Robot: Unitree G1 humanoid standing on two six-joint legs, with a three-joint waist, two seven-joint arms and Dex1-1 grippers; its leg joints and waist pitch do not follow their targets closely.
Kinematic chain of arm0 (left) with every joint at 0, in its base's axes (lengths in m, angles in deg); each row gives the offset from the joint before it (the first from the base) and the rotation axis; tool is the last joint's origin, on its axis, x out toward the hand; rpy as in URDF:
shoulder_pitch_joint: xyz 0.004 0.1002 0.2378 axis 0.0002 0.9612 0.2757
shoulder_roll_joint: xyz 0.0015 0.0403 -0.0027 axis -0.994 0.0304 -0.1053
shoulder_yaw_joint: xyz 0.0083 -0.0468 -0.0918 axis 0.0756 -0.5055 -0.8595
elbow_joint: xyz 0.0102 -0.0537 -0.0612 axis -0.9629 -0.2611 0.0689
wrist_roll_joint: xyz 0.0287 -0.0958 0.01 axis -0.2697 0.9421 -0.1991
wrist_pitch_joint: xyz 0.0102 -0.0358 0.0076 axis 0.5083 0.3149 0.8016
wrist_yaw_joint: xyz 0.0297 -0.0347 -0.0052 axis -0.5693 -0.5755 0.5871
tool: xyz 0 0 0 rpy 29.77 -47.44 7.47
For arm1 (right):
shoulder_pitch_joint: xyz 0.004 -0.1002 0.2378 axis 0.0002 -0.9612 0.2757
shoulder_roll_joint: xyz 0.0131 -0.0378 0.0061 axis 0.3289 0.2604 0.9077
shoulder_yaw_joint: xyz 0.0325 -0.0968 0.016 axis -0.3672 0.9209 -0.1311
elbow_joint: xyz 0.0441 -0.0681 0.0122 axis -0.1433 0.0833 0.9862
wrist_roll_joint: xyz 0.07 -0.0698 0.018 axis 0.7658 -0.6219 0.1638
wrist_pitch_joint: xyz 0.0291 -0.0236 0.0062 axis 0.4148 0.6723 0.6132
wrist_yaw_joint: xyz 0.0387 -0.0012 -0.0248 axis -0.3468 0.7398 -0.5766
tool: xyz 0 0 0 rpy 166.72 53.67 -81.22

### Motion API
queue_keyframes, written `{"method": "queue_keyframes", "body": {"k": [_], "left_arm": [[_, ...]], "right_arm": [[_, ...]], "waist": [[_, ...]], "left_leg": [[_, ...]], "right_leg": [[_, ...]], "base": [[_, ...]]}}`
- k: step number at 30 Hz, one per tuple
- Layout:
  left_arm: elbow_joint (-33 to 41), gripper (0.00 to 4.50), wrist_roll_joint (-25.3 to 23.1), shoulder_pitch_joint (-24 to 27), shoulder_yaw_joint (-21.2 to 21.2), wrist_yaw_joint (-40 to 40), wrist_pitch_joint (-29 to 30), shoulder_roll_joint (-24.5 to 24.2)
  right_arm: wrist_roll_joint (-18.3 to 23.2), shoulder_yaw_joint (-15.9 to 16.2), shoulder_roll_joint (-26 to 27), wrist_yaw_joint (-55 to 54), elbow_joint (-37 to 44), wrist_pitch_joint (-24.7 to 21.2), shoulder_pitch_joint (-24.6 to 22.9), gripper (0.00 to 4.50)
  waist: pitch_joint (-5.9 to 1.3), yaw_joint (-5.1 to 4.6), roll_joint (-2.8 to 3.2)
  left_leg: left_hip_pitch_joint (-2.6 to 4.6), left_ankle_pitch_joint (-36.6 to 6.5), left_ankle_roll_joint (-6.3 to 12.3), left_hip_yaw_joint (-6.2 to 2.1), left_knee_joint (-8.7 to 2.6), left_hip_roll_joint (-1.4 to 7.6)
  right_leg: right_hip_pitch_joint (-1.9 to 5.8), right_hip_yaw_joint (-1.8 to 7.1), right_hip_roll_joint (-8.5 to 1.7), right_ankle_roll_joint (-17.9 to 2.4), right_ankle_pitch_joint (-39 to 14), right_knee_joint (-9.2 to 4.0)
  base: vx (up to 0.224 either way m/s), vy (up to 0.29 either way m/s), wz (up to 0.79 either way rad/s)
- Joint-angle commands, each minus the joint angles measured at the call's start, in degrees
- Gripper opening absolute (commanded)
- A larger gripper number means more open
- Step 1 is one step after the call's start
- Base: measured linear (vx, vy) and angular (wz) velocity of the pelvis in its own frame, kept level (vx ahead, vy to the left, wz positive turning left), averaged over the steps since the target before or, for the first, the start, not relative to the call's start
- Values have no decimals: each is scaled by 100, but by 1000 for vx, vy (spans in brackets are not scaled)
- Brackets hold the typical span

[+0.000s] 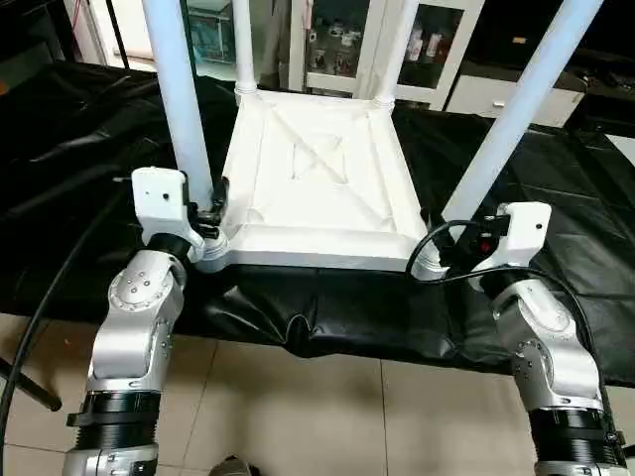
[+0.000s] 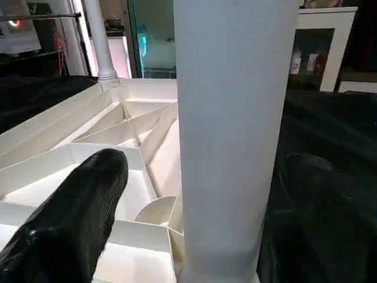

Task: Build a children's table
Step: Rotate leg to tighten, then flip table

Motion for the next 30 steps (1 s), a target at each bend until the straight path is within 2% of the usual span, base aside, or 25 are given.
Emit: {"method": "queue_keyframes", "body": {"k": [1,2,6,7,11,17,19,20,21,22,27,30], "left_arm": [[130,254,69,-33,22,-42,98,17],[132,246,73,-42,21,-38,122,17],[126,208,74,-46,18,-54,150,15],[118,208,86,-52,14,-74,154,18],[114,199,128,-55,1,-80,141,36],[117,199,179,-65,-23,-39,198,63],[132,199,245,-65,-79,22,251,128],[134,199,286,-72,-119,65,277,168],[121,198,418,-110,-237,168,325,278],[105,198,527,-143,-321,229,349,359],[72,198,893,-268,-581,411,418,628],[59,198,971,-323,-653,432,435,716]], "right_arm": [[59,-93,-12,-30,-64,-95,68,450],[59,-81,-7,-24,-55,-105,66,450],[62,-70,-2,-19,-40,-109,61,450],[67,-73,-4,-13,-40,-101,63,450],[57,-67,-13,2,-33,-75,69,450],[-15,-74,-33,-47,-42,43,122,450],[108,-148,18,-13,28,145,131,450],[237,-196,65,50,108,181,121,450],[518,-257,160,232,329,217,70,450],[613,-230,184,361,459,238,16,450],[798,-124,239,637,813,310,-184,450],[951,-147,294,733,1014,370,-252,450]], "waist": [[-358,-11,28],[-356,-12,42],[-353,-10,36],[-349,-11,55],[-346,-17,42],[-346,-13,26],[-344,-15,26],[-346,-16,9],[-343,-24,9],[-342,-19,14],[-339,-2,-7],[-333,-6,9]], "left_leg": [[201,-1474,-257,-68,-521,238],[204,-1492,-261,-69,-524,238],[211,-1590,-280,-69,-528,241],[208,-1609,-291,-74,-534,242],[215,-1746,-349,-77,-543,245],[208,-1670,-322,-70,-539,242],[208,-1712,-330,-69,-539,244],[210,-1728,-309,-69,-541,250],[203,-1724,-283,-72,-542,249],[214,-1744,-268,-69,-541,252],[176,-1580,-179,-72,-541,250],[195,-1697,-183,-68,-539,257]], "right_leg": [[62,76,-174,-810,-635,-364],[60,76,-170,-813,-640,-363],[54,80,-178,-789,-767,-380],[52,79,-175,-784,-786,-379],[40,80,-176,-748,-915,-395],[43,81,-178,-750,-881,-392],[39,82,-184,-745,-935,-396],[43,84,-195,-752,-958,-392],[40,84,-186,-746,-954,-397],[33,87,-186,-750,-948,-399],[62,84,-196,-749,-899,-403],[38,91,-196,-725,-1083,-426]], "base": [[0,0,0],[0,0,0],[0,0,0],[0,0,0],[0,0,0],[0,0,0],[0,0,0],[0,0,0],[0,0,0],[0,0,0],[0,0,0],[0,0,0]]}}
